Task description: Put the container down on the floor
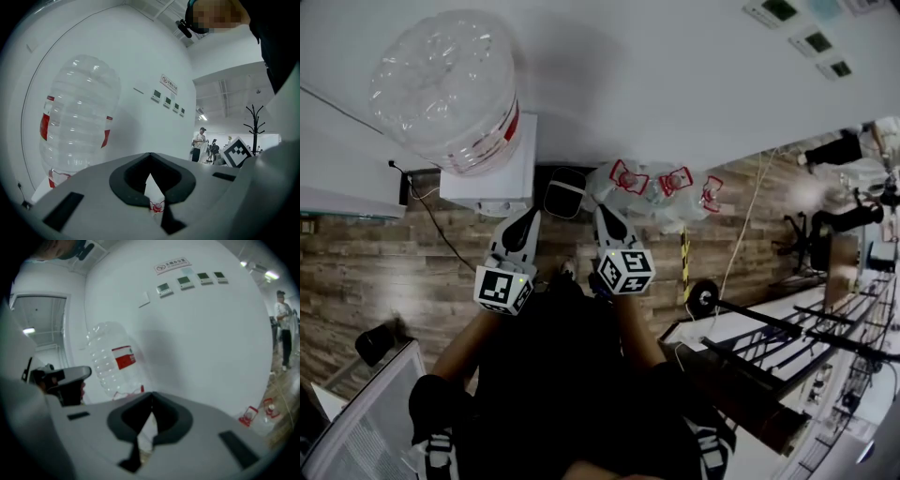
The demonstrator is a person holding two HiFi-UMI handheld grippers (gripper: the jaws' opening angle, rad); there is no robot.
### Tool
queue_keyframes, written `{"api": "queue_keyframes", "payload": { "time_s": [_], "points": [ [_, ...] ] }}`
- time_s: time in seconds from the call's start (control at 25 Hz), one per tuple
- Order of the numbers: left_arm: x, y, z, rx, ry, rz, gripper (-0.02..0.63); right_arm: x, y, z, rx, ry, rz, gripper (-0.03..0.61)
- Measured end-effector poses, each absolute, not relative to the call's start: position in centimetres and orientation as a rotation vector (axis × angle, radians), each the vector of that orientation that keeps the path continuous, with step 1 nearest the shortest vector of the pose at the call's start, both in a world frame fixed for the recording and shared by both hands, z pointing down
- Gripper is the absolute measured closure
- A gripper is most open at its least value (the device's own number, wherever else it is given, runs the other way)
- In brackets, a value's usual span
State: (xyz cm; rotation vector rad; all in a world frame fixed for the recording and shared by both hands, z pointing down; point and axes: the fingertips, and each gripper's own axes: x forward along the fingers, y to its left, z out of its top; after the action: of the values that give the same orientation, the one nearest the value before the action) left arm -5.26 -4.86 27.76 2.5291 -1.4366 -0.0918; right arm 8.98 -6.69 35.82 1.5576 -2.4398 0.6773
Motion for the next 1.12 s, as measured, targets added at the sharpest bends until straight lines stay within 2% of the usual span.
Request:
{"api": "queue_keyframes", "payload": {
  "time_s": [0.28,1.12],
  "points": [
    [-5.8,-4.1,26.7,2.558,-1.447,-0.123,0.586,9.1,-3.7,32.8,1.664,-2.457,0.616,0.545],
    [-6.9,-3.2,27.4,2.526,-1.433,-0.136,0.586,6.4,-1.2,32.3,1.647,-2.486,0.599,0.546]
  ]
}}
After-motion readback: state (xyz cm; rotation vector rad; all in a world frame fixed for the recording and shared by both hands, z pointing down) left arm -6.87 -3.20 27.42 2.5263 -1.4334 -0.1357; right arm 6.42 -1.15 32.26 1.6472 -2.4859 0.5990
